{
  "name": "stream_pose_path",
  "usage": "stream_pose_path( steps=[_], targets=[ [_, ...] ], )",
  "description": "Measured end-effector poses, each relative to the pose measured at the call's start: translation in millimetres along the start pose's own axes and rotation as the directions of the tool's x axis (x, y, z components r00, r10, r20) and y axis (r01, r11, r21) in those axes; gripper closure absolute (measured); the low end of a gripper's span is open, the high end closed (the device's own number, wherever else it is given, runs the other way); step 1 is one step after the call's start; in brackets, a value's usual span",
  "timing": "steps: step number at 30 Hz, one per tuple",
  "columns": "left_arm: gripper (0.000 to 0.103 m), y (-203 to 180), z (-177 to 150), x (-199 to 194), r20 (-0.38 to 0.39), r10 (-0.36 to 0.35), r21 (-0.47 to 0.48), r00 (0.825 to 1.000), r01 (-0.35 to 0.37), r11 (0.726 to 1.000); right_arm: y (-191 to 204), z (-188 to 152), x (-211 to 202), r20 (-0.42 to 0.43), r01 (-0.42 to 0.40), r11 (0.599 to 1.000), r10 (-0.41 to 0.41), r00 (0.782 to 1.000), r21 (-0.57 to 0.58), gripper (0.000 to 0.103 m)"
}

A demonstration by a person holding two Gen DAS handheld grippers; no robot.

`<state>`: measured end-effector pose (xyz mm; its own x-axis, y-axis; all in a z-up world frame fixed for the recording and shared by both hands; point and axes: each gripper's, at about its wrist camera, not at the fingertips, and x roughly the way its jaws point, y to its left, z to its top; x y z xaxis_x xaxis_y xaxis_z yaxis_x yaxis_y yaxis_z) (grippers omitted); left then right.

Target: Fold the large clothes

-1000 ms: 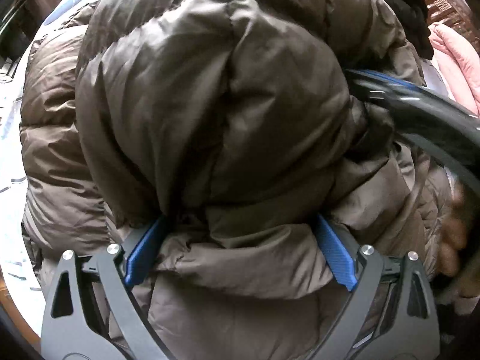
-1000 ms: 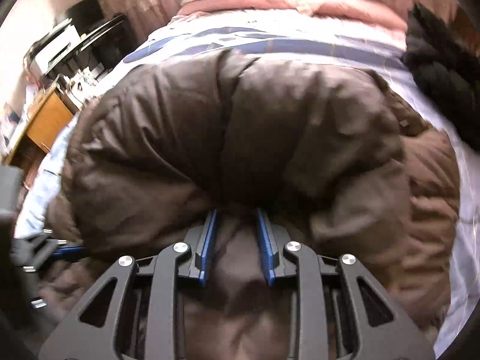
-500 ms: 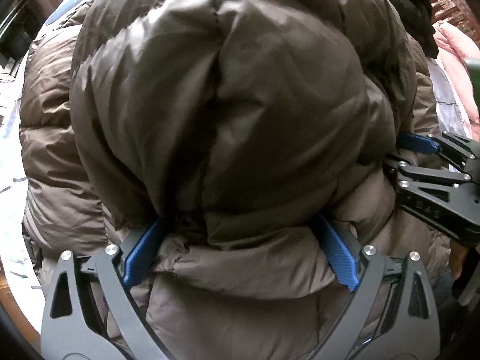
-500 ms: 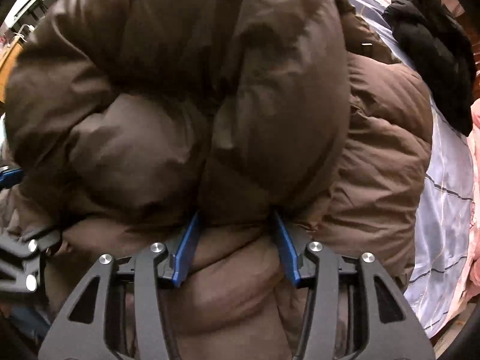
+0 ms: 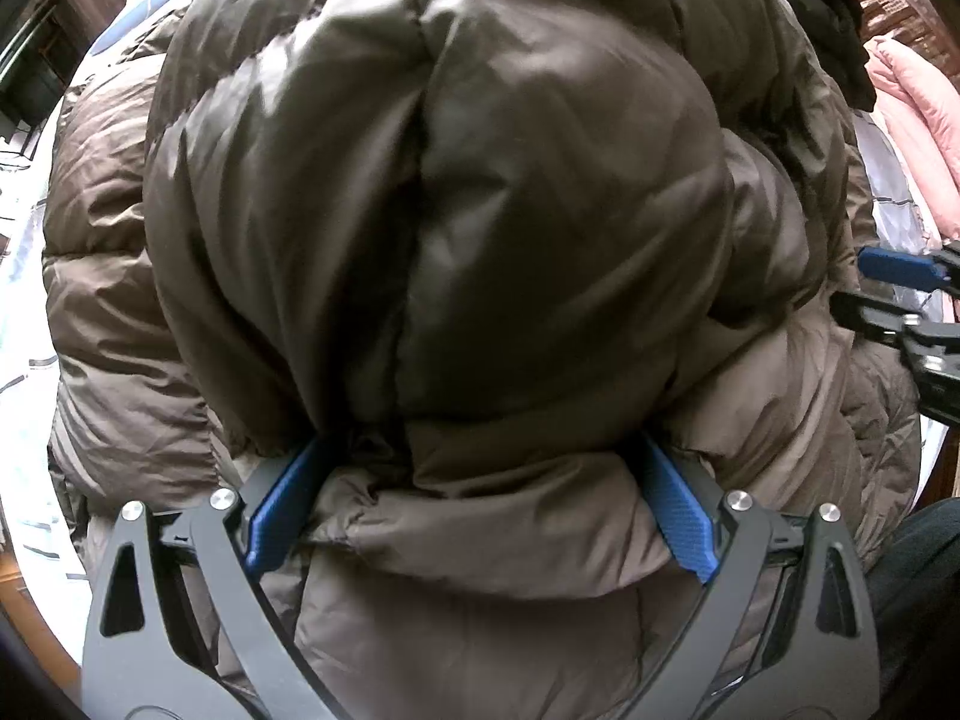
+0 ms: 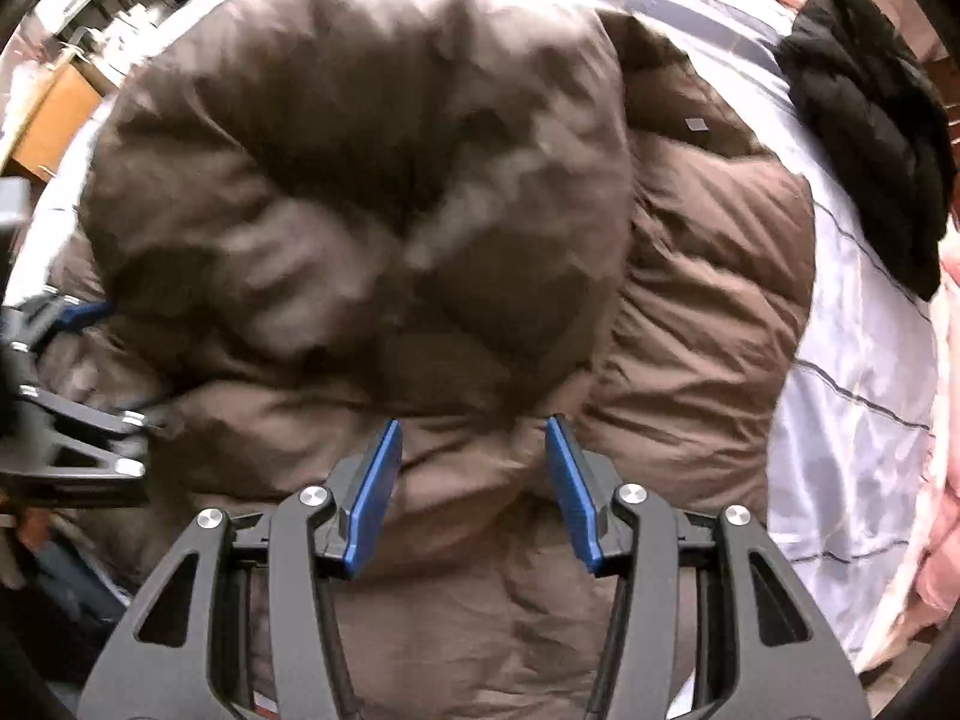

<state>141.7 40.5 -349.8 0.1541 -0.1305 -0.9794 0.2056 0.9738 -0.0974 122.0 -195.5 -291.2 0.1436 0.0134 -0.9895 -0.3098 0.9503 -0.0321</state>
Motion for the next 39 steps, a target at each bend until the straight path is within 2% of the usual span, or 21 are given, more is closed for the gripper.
stream_pose_path(
  steps=[4,7,9,11,12,13,15,18,21,23,25,26,28,29,30,31,32,34,36,39],
  targets=[
    [0.004,-2.9,-0.5,2.6,-0.005,0.005,0.004,1.000,-0.005,1.000,7.6,-3.6,38.7,-0.071,0.033,0.999,-0.031,0.997,0.025,0.050],
    [0.004,-6.3,-1.0,2.2,-0.003,0.014,0.009,1.000,-0.014,1.000,18.0,-2.2,38.2,-0.071,0.073,0.997,-0.073,0.995,-0.006,0.048],
    [0.004,-9.5,-1.9,1.4,-0.001,0.023,0.020,1.000,-0.023,1.000,18.7,-2.2,23.8,-0.060,0.071,0.996,-0.074,0.995,-0.049,0.046],
    [0.004,-13.1,-3.2,0.3,0.000,0.033,0.025,0.999,-0.033,0.999,6.9,2.1,-2.4,0.014,0.015,1.000,-0.015,1.000,-0.014,0.039],
    [0.004,-14.8,-4.0,-0.3,0.002,0.038,0.026,0.999,-0.038,0.999,-1.2,3.9,-20.5,0.074,-0.026,0.999,0.025,0.997,0.024,0.029],
    [0.004,-17.0,-4.5,-0.4,0.002,0.045,0.028,0.999,-0.045,0.999,-6.7,6.2,-33.2,0.124,-0.056,0.997,0.049,0.991,0.053,0.021],
    [0.004,-21.8,-4.8,-0.9,0.002,0.059,0.031,0.998,-0.059,0.998,-19.2,13.8,-56.6,0.231,-0.138,0.984,0.110,0.967,0.111,0.016],
    [0.004,-26.5,-6.4,-12.4,0.021,0.054,0.003,0.998,-0.054,0.999,-41.8,41.1,-70.6,0.330,-0.282,0.935,0.202,0.922,0.216,0.016],
    [0.004,-30.4,-11.0,-43.8,0.092,-0.018,0.002,0.996,0.018,1.000,-62.1,71.7,-58.4,0.327,-0.299,0.911,0.201,0.923,0.283,0.016],
    [0.004,-33.6,-15.8,-63.8,0.142,-0.082,0.032,0.986,0.078,0.996,-75.0,94.0,-45.5,0.305,-0.332,0.880,0.231,0.924,0.341,0.016],
    [0.004,-41.8,-20.7,-78.0,0.183,-0.124,0.080,0.975,0.111,0.991,-89.6,115.6,-28.4,0.292,-0.399,0.830,0.300,0.908,0.389,0.016],
    [0.004,-51.2,-24.2,-82.7,0.196,-0.149,0.133,0.969,0.124,0.983,-94.3,124.5,-17.2,0.278,-0.436,0.793,0.345,0.897,0.425,0.016],
    [0.004,-66.4,-27.6,-80.4,0.169,-0.171,0.200,0.971,0.136,0.970,-102.1,135.8,5.4,0.248,-0.506,0.719,0.442,0.862,0.476,0.016],
    [0.004,-76.3,-31.4,-73.9,0.136,-0.180,0.242,0.974,0.144,0.960,-103.3,140.4,17.4,0.240,-0.548,0.665,0.501,0.831,0.508,0.016],
    [0.004,-87.3,-35.6,-65.7,0.098,-0.183,0.284,0.978,0.149,0.947,-102.1,141.6,21.6,0.240,-0.563,0.638,0.524,0.817,0.526,0.019],
    [0.004,-99.1,-39.8,-58.4,0.064,-0.175,0.324,0.983,0.145,0.935,-100.5,144.4,30.0,0.233,-0.578,0.608,0.552,0.800,0.544,0.027],
    [0.004,-106.8,-43.6,-52.4,0.048,-0.158,0.355,0.986,0.131,0.926,-97.8,147.0,32.7,0.225,-0.578,0.605,0.559,0.798,0.548,0.031],
    [0.004,-123.6,-52.7,-45.0,0.039,-0.112,0.419,0.993,0.085,0.904,-94.4,150.1,32.2,0.243,-0.585,0.604,0.553,0.797,0.542,0.057],
    [0.004,-134.1,-63.2,-44.7,0.043,-0.093,0.463,0.995,0.062,0.884,-94.7,152.3,24.6,0.284,-0.620,0.583,0.566,0.774,0.525,0.073],
    [0.004,-141.3,-63.9,-56.1,0.050,-0.144,0.470,0.988,0.104,0.876,-102.1,163.3,16.2,0.336,-0.656,0.570,0.570,0.749,0.495,0.079]
  ],
)
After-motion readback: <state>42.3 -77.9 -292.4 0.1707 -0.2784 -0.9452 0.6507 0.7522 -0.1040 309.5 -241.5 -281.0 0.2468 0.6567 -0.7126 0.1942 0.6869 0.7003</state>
